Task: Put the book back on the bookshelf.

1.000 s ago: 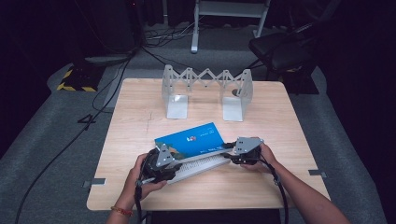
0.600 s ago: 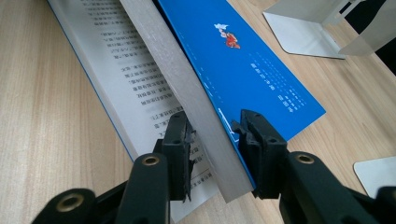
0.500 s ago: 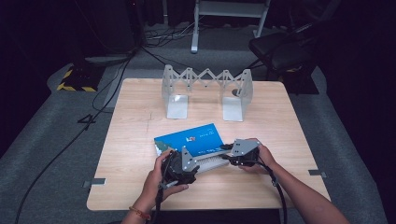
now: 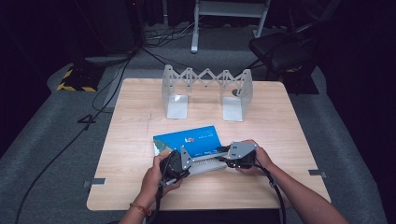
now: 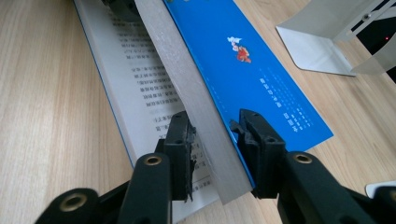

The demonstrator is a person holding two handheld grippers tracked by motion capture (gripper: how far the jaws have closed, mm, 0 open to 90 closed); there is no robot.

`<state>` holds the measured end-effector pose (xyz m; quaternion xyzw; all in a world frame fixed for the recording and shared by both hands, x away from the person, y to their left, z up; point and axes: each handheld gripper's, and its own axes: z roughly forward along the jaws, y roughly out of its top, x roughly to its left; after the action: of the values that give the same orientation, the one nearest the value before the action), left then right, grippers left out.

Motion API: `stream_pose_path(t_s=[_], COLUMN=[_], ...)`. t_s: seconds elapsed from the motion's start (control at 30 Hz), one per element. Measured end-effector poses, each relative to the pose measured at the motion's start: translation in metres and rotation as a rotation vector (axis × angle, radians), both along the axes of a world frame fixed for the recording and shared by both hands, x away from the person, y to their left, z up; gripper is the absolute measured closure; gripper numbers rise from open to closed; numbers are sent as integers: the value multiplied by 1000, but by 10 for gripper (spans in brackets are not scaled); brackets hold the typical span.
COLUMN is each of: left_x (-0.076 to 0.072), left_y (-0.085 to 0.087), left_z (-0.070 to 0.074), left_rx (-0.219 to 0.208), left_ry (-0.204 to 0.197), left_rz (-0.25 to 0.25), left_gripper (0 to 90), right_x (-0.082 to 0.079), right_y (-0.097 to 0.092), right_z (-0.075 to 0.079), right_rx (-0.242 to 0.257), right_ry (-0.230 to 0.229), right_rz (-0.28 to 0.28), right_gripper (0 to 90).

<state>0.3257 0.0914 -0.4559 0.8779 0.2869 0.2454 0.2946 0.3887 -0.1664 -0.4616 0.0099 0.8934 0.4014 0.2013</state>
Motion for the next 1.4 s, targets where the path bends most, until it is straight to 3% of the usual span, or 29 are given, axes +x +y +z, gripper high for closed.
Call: stream_pose_path(t_s=[0.1,0.17,0.23,0.3,0.37,0.43,0.53,0.6,0.63,0.73,0.83,1.03,1.1,1.2,1.27,1.4], left_x=[2,4,6,7,7,6,8,8,8,7,7,5,5,6,5,5], left_y=[7,14,21,23,26,28,31,32,32,31,33,27,23,8,3,-1], left_z=[0,2,3,3,3,3,2,2,2,1,0,1,1,0,0,-1], left_rx=[-25,-62,-82,-83,-89,-91,-92,-94,-98,-89,-95,-111,-110,-61,-60,-47], left_ry=[17,26,31,35,33,34,39,42,41,43,48,37,43,27,24,2], left_rz=[-23,-25,-38,-46,-50,-50,-58,-67,-65,-62,-62,-44,-39,-10,-17,19], left_gripper=[635,643,651,652,653,656,657,658,658,656,650,584,507,444,387,397], right_x=[5,14,26,28,32,33,35,37,37,35,33,27,26,18,16,12], right_y=[-3,-8,-14,-16,-13,-9,-7,-7,-6,-5,-2,2,2,6,7,8], right_z=[-2,-4,-5,-5,0,3,2,0,0,0,-1,4,4,7,8,9], right_rx=[50,66,68,66,28,38,61,75,98,125,99,76,72,59,59,60], right_ry=[34,51,81,76,48,41,65,82,104,125,108,81,77,58,56,63], right_rz=[8,-24,-34,-22,32,33,28,39,67,104,130,120,123,115,107,86], right_gripper=[570,527,585,629,624,496,466,486,569,606,631,660,664,672,671,672])
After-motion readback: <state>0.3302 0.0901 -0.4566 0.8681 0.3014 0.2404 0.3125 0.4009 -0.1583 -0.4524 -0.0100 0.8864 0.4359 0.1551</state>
